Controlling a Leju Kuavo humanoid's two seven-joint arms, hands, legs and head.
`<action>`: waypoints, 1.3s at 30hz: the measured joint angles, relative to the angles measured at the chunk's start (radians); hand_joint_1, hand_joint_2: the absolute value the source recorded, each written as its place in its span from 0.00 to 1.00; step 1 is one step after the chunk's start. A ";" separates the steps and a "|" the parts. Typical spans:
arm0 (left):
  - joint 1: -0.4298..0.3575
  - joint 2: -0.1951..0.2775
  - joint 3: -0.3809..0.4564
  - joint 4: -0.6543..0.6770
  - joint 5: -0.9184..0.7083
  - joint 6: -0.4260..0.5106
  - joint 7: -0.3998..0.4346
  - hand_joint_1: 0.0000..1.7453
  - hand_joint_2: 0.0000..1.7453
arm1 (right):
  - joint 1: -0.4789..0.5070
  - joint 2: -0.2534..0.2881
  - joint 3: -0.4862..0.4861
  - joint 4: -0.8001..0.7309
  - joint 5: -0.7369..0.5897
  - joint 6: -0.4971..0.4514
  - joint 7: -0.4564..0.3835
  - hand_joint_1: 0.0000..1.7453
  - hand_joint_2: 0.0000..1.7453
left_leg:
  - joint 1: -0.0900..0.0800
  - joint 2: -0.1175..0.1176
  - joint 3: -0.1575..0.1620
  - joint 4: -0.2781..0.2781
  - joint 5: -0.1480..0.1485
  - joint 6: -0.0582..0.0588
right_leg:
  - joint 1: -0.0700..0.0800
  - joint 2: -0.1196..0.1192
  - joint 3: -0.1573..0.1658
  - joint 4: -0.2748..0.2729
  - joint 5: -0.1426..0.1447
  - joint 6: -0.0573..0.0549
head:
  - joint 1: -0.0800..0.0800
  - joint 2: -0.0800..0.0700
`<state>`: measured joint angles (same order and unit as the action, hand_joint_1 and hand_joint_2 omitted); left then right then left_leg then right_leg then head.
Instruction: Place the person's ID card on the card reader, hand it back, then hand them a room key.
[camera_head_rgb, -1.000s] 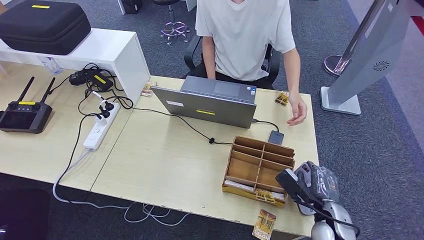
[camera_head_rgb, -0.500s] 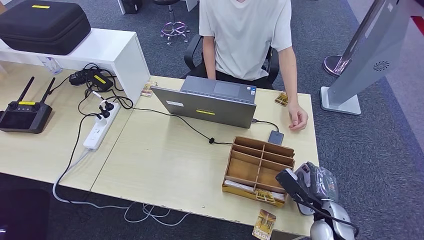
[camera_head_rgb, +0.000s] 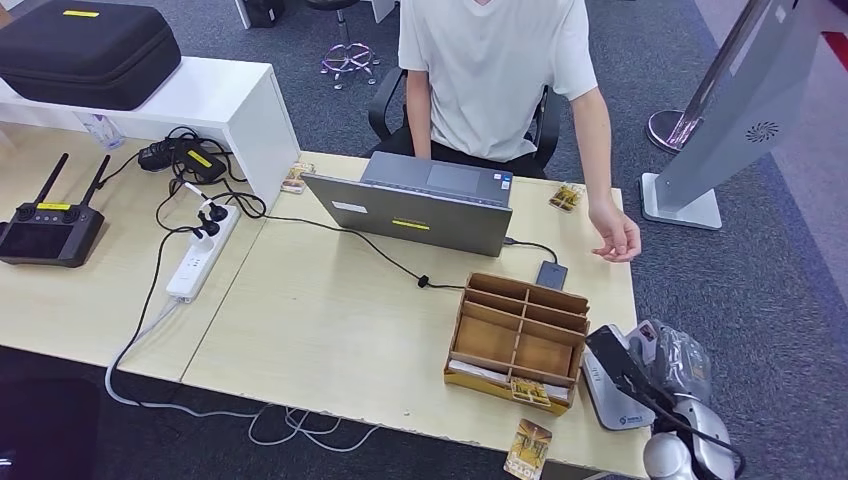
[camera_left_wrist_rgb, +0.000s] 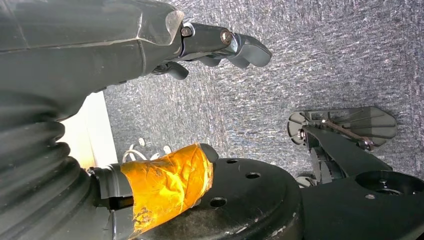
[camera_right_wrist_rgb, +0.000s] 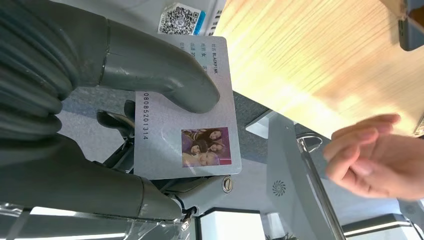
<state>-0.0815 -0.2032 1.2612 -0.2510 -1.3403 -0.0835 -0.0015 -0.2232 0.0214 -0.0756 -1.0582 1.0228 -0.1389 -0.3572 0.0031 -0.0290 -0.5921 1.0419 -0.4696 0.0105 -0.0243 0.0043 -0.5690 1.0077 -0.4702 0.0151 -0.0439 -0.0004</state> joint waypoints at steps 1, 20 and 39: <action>0.000 0.000 0.000 0.000 0.000 0.000 0.000 0.00 1.00 | -0.001 0.000 -0.001 -0.003 0.002 0.002 -0.003 1.00 1.00 | 0.000 0.000 0.000 0.000 0.000 0.000 | 0.000 0.000 0.000 0.000 0.000 0.000 | 0.000 0.000; -0.008 0.008 -0.016 0.000 -0.046 -0.002 0.000 0.00 1.00 | -0.283 0.111 0.196 -0.129 0.097 0.061 0.123 1.00 1.00 | 0.001 0.002 -0.002 0.000 0.005 -0.003 | 0.000 0.003 -0.004 0.002 0.004 -0.002 | 0.000 0.000; -0.009 0.009 -0.064 0.000 -0.078 -0.033 -0.028 0.00 1.00 | -0.580 0.161 0.258 0.196 0.327 -0.005 0.312 1.00 1.00 | 0.001 0.000 -0.011 0.000 0.010 -0.003 | 0.001 0.001 -0.011 0.002 0.009 -0.002 | 0.000 0.000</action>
<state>-0.0909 -0.1942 1.1973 -0.2506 -1.4182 -0.1163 -0.0298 -0.8035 0.1827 0.1825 -0.8621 1.3499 -0.1439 -0.0453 0.0041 -0.0294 -0.6026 1.0420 -0.4592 0.0077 -0.0236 0.0049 -0.5803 1.0102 -0.4615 0.0129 -0.0434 -0.0004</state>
